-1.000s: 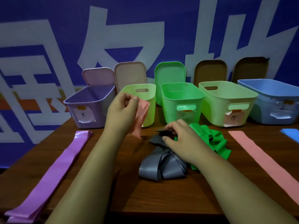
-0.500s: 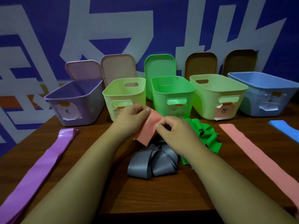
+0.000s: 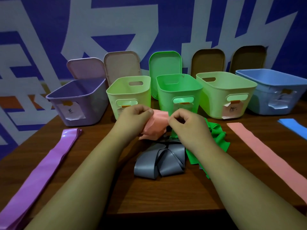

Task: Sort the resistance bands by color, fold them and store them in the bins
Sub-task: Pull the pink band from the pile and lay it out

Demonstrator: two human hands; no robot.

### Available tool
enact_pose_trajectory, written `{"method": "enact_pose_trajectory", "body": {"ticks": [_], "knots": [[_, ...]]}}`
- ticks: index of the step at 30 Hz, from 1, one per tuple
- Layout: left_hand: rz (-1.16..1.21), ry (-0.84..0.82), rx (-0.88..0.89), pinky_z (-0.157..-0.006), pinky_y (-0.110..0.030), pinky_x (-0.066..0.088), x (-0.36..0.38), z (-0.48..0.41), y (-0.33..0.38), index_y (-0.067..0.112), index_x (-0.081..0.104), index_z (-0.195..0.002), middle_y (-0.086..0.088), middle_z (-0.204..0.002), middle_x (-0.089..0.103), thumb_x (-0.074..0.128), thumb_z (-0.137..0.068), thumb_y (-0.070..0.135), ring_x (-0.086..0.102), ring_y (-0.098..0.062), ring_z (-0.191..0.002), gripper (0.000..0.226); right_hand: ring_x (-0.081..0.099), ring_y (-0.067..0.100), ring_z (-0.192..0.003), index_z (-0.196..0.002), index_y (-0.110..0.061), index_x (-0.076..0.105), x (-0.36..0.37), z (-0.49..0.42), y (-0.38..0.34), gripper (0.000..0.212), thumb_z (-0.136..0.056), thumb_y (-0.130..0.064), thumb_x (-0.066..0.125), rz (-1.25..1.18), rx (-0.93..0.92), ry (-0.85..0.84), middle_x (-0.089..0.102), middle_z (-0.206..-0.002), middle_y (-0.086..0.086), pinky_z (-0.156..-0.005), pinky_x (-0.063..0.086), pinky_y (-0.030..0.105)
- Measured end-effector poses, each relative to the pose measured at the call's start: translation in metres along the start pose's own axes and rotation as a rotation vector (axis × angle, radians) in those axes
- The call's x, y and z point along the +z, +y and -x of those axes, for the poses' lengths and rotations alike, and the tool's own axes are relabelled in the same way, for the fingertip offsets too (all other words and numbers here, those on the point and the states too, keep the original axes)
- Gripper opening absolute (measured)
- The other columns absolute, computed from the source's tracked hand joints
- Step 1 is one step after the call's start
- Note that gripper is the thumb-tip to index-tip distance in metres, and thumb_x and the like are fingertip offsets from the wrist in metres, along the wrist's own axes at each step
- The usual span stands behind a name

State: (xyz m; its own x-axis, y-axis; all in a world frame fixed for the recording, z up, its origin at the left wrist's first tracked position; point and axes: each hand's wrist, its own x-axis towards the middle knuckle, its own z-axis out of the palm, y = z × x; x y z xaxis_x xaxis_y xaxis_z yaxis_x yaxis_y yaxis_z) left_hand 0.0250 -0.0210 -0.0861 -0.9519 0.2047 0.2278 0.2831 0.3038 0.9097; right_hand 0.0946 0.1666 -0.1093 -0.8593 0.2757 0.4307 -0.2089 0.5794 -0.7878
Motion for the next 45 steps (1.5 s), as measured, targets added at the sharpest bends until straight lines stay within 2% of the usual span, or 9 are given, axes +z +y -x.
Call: {"method": "enact_pose_trajectory", "body": {"ticks": [7, 11, 14, 20, 25, 30, 37, 40, 45], "knots": [[0.001, -0.066, -0.071, -0.047, -0.025, 0.044, 0.001, 0.005, 0.006, 0.029, 0.07, -0.103, 0.009, -0.063, 0.062, 0.062, -0.104, 0.04, 0.055, -0.005, -0.045, 0.014, 0.075, 0.019, -0.081, -0.082, -0.023, 0.073, -0.003, 0.001, -0.006, 0.016, -0.094, -0.029, 0.064, -0.227, 0.112, 0.059, 0.078, -0.077, -0.004, -0.08, 0.062, 0.052], [0.109, -0.261, -0.114, -0.049, -0.027, 0.046, -0.002, 0.01, 0.009, 0.027, 0.071, -0.107, -0.009, -0.101, 0.07, 0.057, -0.108, 0.043, 0.061, -0.017, -0.059, 0.021, 0.072, 0.017, -0.087, -0.092, -0.024, 0.074, -0.006, 0.0, -0.008, 0.017, -0.101, -0.034, 0.064, -0.256, 0.085, 0.092, 0.078, -0.092, -0.005, -0.076, 0.062, 0.048], [0.068, -0.254, -0.012, -0.057, -0.033, 0.053, -0.001, 0.013, 0.011, 0.029, 0.076, -0.107, 0.005, -0.095, 0.069, 0.054, -0.108, 0.048, 0.059, -0.015, -0.067, 0.029, 0.07, 0.007, -0.083, -0.096, -0.025, 0.074, -0.008, 0.002, -0.008, 0.016, -0.106, -0.033, 0.064, -0.27, 0.077, 0.102, 0.076, -0.095, -0.006, -0.067, 0.058, 0.031], [-0.104, -0.303, 0.295, -0.091, -0.029, 0.053, -0.005, 0.011, 0.009, 0.033, 0.076, -0.107, 0.005, -0.109, 0.061, 0.071, -0.094, 0.057, 0.063, -0.006, -0.095, 0.028, 0.071, 0.019, -0.095, -0.098, -0.031, 0.07, -0.007, -0.002, -0.005, 0.016, -0.104, -0.043, 0.061, -0.263, 0.126, 0.135, 0.074, -0.099, -0.006, -0.083, 0.063, 0.054], [-0.039, -0.375, 0.296, -0.107, -0.047, 0.054, -0.003, 0.013, 0.011, 0.025, 0.072, -0.117, -0.005, -0.12, 0.064, 0.092, -0.079, 0.013, 0.066, -0.017, -0.116, 0.045, 0.074, 0.02, -0.092, -0.098, -0.035, 0.07, -0.008, -0.002, -0.005, 0.018, -0.102, -0.048, 0.059, -0.292, 0.147, 0.157, 0.076, -0.097, -0.006, -0.08, 0.063, 0.059], [0.192, -0.425, 0.245, -0.099, -0.059, 0.058, 0.003, 0.017, 0.014, 0.015, 0.06, -0.13, -0.028, -0.11, 0.066, 0.077, -0.09, -0.008, 0.07, -0.034, -0.104, 0.049, 0.07, 0.021, -0.087, -0.096, -0.028, 0.072, -0.009, 0.001, -0.008, 0.021, -0.105, -0.044, 0.062, -0.306, 0.108, 0.124, 0.074, -0.09, -0.003, -0.076, 0.059, 0.049], [0.445, -0.301, 0.139, -0.06, -0.035, 0.059, -0.001, 0.015, 0.031, 0.03, 0.059, -0.14, -0.011, -0.111, 0.064, 0.063, -0.101, 0.001, 0.069, -0.02, -0.09, 0.048, 0.071, 0.016, -0.092, -0.099, -0.027, 0.076, -0.011, 0.008, -0.011, 0.029, -0.112, -0.035, 0.051, -0.285, 0.066, -0.004, 0.077, -0.093, -0.008, -0.086, 0.057, 0.046], [0.438, -0.315, 0.103, -0.063, -0.038, 0.06, -0.009, 0.009, 0.043, 0.036, 0.058, -0.14, -0.013, -0.124, 0.067, 0.062, -0.103, 0.007, 0.071, -0.025, -0.097, 0.047, 0.07, 0.007, -0.098, -0.108, -0.031, 0.077, -0.011, 0.012, -0.014, 0.027, -0.113, -0.036, 0.05, -0.277, -0.016, -0.052, 0.077, -0.099, -0.012, -0.093, 0.056, 0.041], [0.317, -0.235, 0.142, -0.083, -0.05, 0.063, -0.019, -0.006, 0.063, 0.045, 0.061, -0.134, -0.004, -0.126, 0.07, 0.065, -0.103, 0.014, 0.073, -0.031, -0.103, 0.043, 0.068, 0.027, -0.1, -0.103, -0.016, 0.076, -0.011, 0.014, -0.017, 0.04, -0.106, -0.049, 0.052, -0.341, -0.142, -0.118, 0.074, -0.098, 0.004, -0.092, 0.055, 0.051]]}}
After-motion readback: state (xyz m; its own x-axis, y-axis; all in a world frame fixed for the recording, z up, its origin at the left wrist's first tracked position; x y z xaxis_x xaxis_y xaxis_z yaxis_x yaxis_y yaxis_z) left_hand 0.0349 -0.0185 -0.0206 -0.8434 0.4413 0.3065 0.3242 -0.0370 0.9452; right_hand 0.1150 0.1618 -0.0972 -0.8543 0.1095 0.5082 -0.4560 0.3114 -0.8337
